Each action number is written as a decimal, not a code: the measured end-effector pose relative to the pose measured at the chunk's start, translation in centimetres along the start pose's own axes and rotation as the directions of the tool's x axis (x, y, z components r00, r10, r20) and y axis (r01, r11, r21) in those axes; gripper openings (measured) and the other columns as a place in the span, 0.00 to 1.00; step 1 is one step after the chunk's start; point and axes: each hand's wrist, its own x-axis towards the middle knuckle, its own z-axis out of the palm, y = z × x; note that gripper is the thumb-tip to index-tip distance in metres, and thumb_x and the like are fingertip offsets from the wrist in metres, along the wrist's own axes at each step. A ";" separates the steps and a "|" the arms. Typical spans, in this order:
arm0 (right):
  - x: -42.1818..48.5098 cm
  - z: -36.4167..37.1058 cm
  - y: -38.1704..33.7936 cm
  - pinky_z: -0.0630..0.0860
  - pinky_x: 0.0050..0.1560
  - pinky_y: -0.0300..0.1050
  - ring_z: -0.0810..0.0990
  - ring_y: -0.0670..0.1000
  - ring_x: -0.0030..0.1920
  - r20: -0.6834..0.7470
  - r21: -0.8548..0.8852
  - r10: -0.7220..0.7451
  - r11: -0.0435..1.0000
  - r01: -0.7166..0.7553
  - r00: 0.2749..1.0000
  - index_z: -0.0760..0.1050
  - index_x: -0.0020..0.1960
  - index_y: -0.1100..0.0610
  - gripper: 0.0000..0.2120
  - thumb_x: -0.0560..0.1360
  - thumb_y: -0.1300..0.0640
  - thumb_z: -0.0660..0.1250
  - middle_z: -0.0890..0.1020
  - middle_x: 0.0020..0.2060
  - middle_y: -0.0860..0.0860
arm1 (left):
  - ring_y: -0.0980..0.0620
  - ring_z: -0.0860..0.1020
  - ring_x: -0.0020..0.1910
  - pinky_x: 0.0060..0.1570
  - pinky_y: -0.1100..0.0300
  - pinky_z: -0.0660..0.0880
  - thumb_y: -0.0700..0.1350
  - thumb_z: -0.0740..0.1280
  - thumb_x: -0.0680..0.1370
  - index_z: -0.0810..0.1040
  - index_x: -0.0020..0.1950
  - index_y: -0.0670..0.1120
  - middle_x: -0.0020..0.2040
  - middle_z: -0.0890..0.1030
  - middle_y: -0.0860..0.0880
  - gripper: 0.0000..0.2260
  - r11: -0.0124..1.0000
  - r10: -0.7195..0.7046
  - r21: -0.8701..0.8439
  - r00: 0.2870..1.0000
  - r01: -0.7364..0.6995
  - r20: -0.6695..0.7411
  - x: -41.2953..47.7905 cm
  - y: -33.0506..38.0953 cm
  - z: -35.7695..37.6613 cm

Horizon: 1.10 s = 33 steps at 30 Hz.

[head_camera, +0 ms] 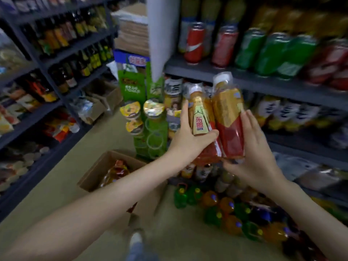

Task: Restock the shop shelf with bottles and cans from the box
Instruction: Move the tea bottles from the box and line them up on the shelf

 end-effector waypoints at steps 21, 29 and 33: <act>6.3 -32.3 11.9 0.61 0.72 0.52 0.53 0.55 0.76 -0.426 -0.283 -0.046 0.955 -0.085 0.904 0.46 0.78 0.60 0.52 0.67 0.52 0.76 0.55 0.77 0.56 | 0.59 0.77 0.52 0.56 0.51 0.76 0.52 0.68 0.76 0.44 0.75 0.67 0.52 0.72 0.66 0.38 0.788 0.616 -0.008 0.787 -0.616 0.026 7.1 28.0 16.8; 17.6 -36.0 15.6 0.73 0.47 0.46 0.72 0.51 0.47 -0.316 -0.036 0.292 0.947 -0.319 0.903 0.61 0.72 0.57 0.39 0.67 0.55 0.76 0.74 0.52 0.52 | 0.62 0.77 0.51 0.56 0.56 0.75 0.53 0.70 0.74 0.46 0.76 0.65 0.53 0.74 0.64 0.40 0.734 0.675 -0.035 0.734 -0.678 -0.067 14.9 31.6 17.1; 21.8 -35.9 17.7 0.73 0.46 0.47 0.71 0.51 0.46 -0.258 -0.041 0.372 0.918 -0.395 0.892 0.63 0.69 0.60 0.36 0.67 0.55 0.76 0.74 0.49 0.52 | 0.72 0.74 0.42 0.43 0.74 0.71 0.51 0.69 0.76 0.44 0.76 0.65 0.46 0.71 0.68 0.40 0.721 0.693 0.038 0.721 -0.692 -0.021 17.9 32.6 17.2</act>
